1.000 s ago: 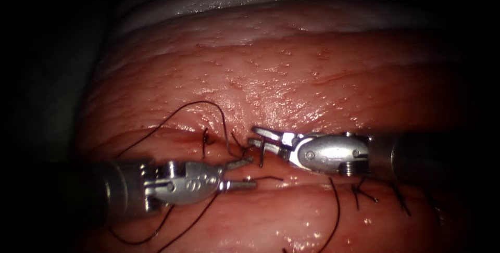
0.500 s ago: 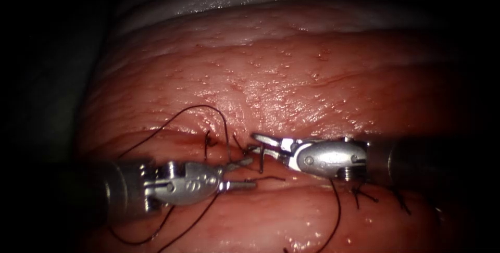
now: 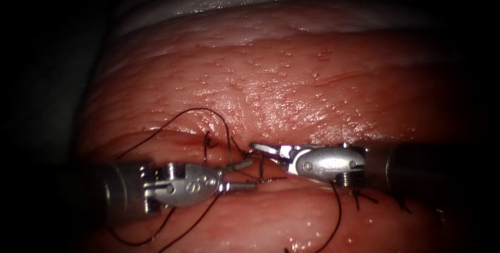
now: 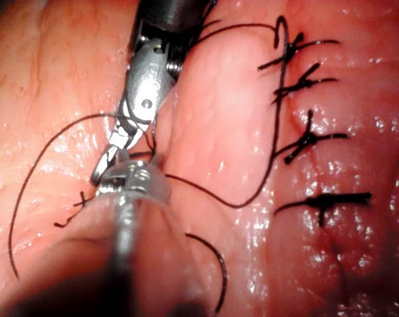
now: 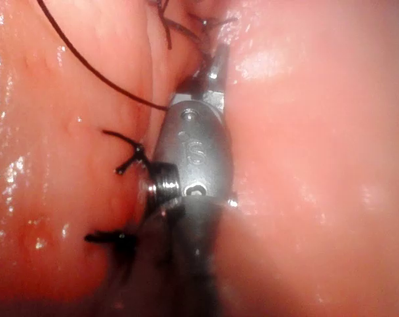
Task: Wound Closure
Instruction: With the right needle driver, insert the needle through the skin above the wound.
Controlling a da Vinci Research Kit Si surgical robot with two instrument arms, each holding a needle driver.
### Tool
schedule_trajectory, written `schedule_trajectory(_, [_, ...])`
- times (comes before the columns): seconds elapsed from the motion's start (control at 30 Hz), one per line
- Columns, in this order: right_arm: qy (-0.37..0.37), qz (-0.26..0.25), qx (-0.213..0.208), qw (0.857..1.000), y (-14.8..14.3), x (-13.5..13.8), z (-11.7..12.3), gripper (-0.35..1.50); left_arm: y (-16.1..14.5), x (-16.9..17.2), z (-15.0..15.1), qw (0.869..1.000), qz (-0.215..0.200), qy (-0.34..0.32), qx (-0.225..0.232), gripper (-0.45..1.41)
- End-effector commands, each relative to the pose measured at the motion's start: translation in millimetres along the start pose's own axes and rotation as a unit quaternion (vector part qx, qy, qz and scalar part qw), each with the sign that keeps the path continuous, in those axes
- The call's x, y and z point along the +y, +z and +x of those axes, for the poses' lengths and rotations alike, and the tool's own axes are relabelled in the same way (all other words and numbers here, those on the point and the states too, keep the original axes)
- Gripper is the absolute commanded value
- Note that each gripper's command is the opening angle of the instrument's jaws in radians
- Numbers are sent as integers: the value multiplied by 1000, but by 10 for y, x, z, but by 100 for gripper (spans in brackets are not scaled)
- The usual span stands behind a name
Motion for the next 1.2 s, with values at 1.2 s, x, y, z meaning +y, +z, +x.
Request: schedule_trajectory(1.2, [195, -70, 138, 968, -32, 147, 87, -35, 39, 15, -11, 1000, -21, 1, -17, 0])
